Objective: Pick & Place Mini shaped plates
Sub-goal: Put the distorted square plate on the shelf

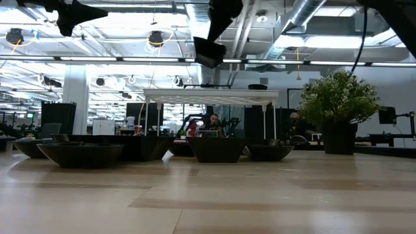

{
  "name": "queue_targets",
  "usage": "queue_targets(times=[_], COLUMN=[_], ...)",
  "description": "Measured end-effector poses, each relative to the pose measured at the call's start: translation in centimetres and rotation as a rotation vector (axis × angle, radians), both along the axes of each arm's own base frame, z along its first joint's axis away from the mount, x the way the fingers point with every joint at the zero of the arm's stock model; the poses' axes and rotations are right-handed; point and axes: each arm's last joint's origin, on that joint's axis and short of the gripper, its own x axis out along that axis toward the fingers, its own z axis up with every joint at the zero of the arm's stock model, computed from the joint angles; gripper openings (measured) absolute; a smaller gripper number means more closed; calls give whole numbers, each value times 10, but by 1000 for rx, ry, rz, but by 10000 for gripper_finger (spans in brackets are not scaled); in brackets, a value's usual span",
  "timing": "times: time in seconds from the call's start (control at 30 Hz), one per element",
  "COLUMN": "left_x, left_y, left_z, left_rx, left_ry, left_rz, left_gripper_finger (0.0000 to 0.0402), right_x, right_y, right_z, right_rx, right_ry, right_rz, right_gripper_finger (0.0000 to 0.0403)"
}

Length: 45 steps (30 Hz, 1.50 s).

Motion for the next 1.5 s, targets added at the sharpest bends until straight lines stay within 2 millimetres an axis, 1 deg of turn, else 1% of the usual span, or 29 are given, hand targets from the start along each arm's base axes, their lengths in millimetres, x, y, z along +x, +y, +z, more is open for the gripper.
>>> queue_targets(times=[0.07, 0.1, 0.17, 0.23, 0.27, 0.37, 0.4, 0.6, 0.77, 0.83, 1.07, 1.27, 1.5], left_x=[0, 0, 1, 1, 2, 3, 4, 6, 7, 7, 7, 7, 7], left_y=[0, 0, 0, -1, -1, -1, -1, -3, -3, -3, -3, -3, -3], left_z=[0, 0, 0, -1, -1, -2, -2, -4, -5, -5, -5, -5, -5], left_rx=[0, 0, 1, 3, 3, 7, 8, 15, 18, 18, 18, 18, 18], left_ry=[0, 0, 2, 8, 8, 18, 20, 37, 43, 44, 43, 43, 43], left_rz=[0, 0, 1, 0, 0, 1, 0, 0, 0, 0, 0, 0, 0], left_gripper_finger=[214, 214, 214, 214, 214, 214, 214, 214, 214, 214, 214, 214, 214], right_x=[4, 4, 8, 11, 15, 17, 19, 17, 25, 28, 29, 28, 29], right_y=[0, -1, -4, -8, -11, -16, -17, -26, -33, -34, -34, -40, -39], right_z=[-6, -12, -18, -30, -34, -39, -37, -41, -56, -59, -59, -59, -59], right_rx=[-19, -15, -17, -13, -15, -8, -12, 5, 14, 14, 8, 8, 8], right_ry=[9, 50, 72, 140, 131, 132, 110, 126, 154, 153, 148, 148, 131], right_rz=[10, 14, 8, -3, -9, -33, -36, -60, -72, -72, -74, -87, -76], right_gripper_finger=[0, 0, 0, 0, 0, 0, 0, 0, 0, 0, 0, 0, 0])
